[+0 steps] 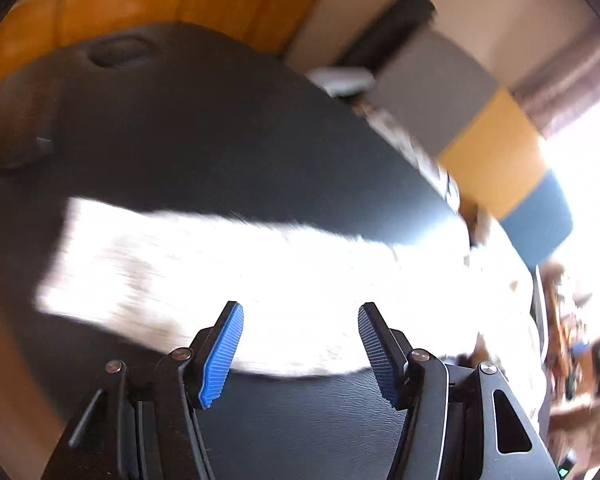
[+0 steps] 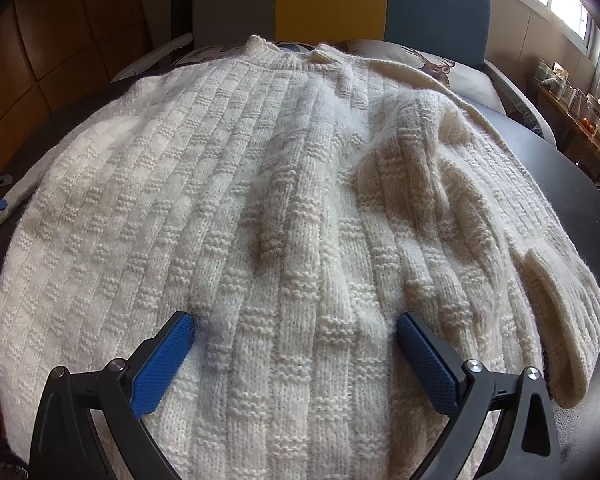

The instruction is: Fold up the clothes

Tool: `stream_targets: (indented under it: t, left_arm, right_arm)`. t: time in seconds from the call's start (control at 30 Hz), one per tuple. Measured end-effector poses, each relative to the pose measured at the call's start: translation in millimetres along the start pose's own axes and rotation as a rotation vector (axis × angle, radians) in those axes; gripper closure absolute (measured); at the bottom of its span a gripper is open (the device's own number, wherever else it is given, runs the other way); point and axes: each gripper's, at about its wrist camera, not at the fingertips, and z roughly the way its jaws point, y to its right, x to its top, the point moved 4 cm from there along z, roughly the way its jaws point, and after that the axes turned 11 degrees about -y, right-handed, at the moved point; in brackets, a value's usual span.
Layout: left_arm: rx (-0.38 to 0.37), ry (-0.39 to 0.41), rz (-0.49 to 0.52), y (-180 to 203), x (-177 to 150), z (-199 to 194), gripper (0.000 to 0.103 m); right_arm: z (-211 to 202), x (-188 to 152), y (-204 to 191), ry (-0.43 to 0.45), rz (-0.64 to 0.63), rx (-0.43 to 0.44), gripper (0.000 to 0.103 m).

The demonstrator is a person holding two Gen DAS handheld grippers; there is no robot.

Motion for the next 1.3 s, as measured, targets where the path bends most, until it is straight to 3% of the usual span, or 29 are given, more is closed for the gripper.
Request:
stream_targets:
  t: [0.2, 0.27, 0.33, 0.4, 0.43, 0.5, 0.63, 0.8, 0.9, 0.93, 1.0, 1.03, 1.1, 1.2, 1.23, 1.3]
  left_arm:
    - [0.199, 0.012, 0.033, 4.9, 28.2, 30.6, 0.043]
    - [0.193, -0.015, -0.002, 9.9, 39.0, 29.4, 0.043]
    - [0.063, -0.024, -0.032, 21.7, 38.1, 20.0, 0.044]
    - [-0.137, -0.039, -0.016, 43.9, 20.4, 11.2, 0.042]
    - [-0.234, -0.074, 0.000, 51.6, 7.9, 11.0, 0.041]
    - [-0.339, -0.170, 0.021, 65.4, -20.5, 22.9, 0.041]
    - [-0.428, -0.347, 0.085, 111.6, -98.5, 55.3, 0.043]
    - [-0.517, -0.397, 0.091, 132.9, -154.3, 49.2, 0.040]
    - [-0.552, -0.428, 0.086, 139.5, -167.7, 48.8, 0.040]
    - [-0.542, -0.425, 0.092, 144.5, -165.0, 51.8, 0.042]
    - [-0.471, -0.405, 0.129, 156.1, -159.7, 54.5, 0.080]
    - [-0.431, -0.387, 0.140, 162.3, -155.3, 55.3, 0.091]
    - [-0.402, -0.313, 0.172, 177.8, -143.8, 42.7, 0.091]
    - [-0.365, -0.235, 0.338, 220.5, -133.5, 10.5, 0.090]
    - [-0.363, -0.249, 0.395, 231.3, -136.9, 3.9, 0.084]
    - [-0.346, -0.281, 0.477, 238.9, -148.8, -1.4, 0.054]
  right_arm:
    - [0.1, -0.4, 1.1, 0.001, -0.010, 0.008, 0.000]
    - [0.0, -1.6, 1.7, 0.013, -0.008, 0.009, 0.000]
    - [-0.1, -2.9, 2.3, 0.025, -0.006, 0.010, 0.000]
    - [-0.2, -3.5, 2.3, 0.030, -0.006, 0.011, 0.000]
    - [-0.3, -3.7, 2.2, 0.032, -0.006, 0.012, 0.000]
    - [-0.2, -3.6, 3.3, 0.034, -0.008, 0.015, 0.000]
    - [-1.0, -6.1, 3.6, 0.046, -0.011, 0.024, 0.000]
    - [-0.9, -7.0, 2.8, 0.053, -0.013, 0.025, 0.000]
    - [-1.1, -7.3, 2.3, 0.056, -0.012, 0.022, 0.000]
    - [-1.2, -7.3, 2.5, 0.056, -0.011, 0.022, 0.000]
    - [-1.5, -7.3, 3.0, 0.054, -0.010, 0.022, 0.000]
    - [-1.6, -7.3, 2.8, 0.052, -0.008, 0.021, 0.000]
    - [-2.2, -8.3, 1.8, 0.052, -0.004, 0.019, 0.000]
    - [-2.7, -10.6, 0.4, 0.061, -0.003, 0.019, 0.000]
    - [-2.6, -10.9, 0.3, 0.060, -0.003, 0.021, 0.000]
    - [-2.5, -11.6, 0.2, 0.061, -0.004, 0.021, 0.000]
